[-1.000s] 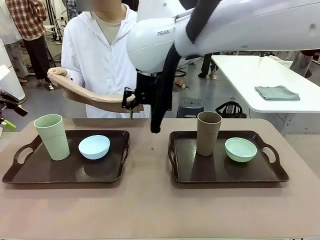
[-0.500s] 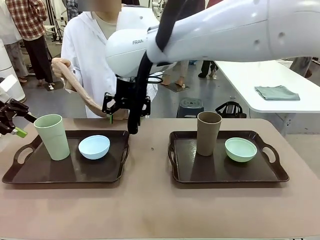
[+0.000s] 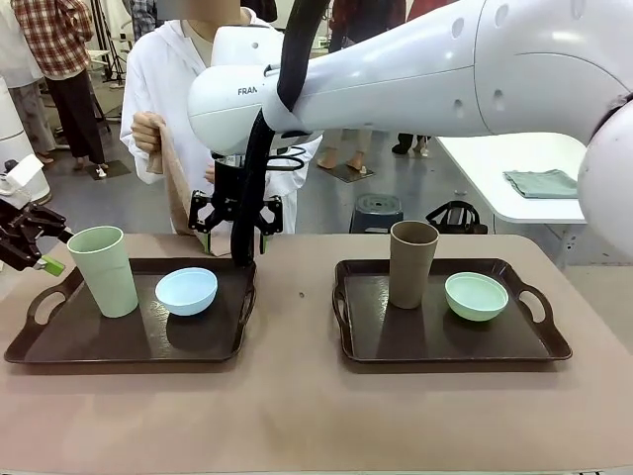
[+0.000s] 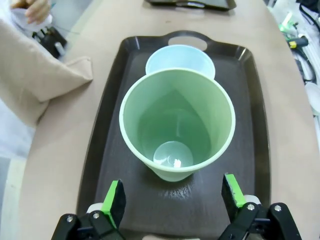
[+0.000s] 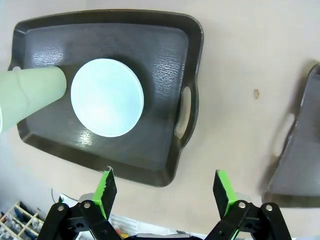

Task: Set up a tray with a mat and arrange the tableware.
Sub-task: Pick up the Picnic Bowl and Reusable plastic cup from the Handle tray in front of the human's position and hold them in the air.

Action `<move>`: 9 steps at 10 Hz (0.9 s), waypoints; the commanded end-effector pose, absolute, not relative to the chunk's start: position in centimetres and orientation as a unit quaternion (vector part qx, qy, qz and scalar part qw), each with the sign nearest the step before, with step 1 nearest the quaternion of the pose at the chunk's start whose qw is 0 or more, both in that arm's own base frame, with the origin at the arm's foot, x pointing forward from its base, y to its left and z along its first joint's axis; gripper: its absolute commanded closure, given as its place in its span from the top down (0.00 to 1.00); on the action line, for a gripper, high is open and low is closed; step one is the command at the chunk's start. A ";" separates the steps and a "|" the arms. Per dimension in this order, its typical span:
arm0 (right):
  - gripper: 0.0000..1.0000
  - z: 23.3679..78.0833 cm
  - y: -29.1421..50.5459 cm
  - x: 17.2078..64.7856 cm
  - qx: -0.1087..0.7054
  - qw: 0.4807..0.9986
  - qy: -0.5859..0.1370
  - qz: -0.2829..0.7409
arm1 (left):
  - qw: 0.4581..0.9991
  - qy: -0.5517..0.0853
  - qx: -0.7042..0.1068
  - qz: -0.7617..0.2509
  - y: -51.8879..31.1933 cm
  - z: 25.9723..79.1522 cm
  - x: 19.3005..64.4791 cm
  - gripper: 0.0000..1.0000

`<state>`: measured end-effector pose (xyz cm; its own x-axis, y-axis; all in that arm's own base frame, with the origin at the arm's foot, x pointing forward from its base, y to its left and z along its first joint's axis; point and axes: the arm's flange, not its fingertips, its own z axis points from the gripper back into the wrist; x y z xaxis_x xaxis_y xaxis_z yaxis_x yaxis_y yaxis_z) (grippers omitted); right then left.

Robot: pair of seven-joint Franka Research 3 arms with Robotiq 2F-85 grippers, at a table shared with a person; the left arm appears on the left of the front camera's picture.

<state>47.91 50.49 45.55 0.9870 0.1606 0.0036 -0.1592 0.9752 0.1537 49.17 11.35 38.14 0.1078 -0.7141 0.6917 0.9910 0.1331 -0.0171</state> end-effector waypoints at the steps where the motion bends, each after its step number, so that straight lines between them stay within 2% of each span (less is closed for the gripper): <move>1: 1.00 45.3 50.5 47.9 0.077 0.994 0.006 0.081 | 0.699 -0.276 -0.247 -0.611 11.4 38.5 48.9 1.00; 4: 1.00 42.6 54.0 49.3 0.039 0.995 0.032 0.088 | 0.694 -0.294 -0.263 -0.602 11.0 37.2 49.8 1.00; 9: 1.00 40.7 55.8 51.0 0.058 0.996 0.024 0.068 | 0.689 -0.306 -0.301 -0.585 10.9 34.3 50.4 1.00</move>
<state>50.28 54.64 40.23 0.9852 0.1630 -0.0540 -0.1548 0.9793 0.1303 50.11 10.48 34.72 0.1605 -0.6476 0.7449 0.9849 0.1546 -0.0778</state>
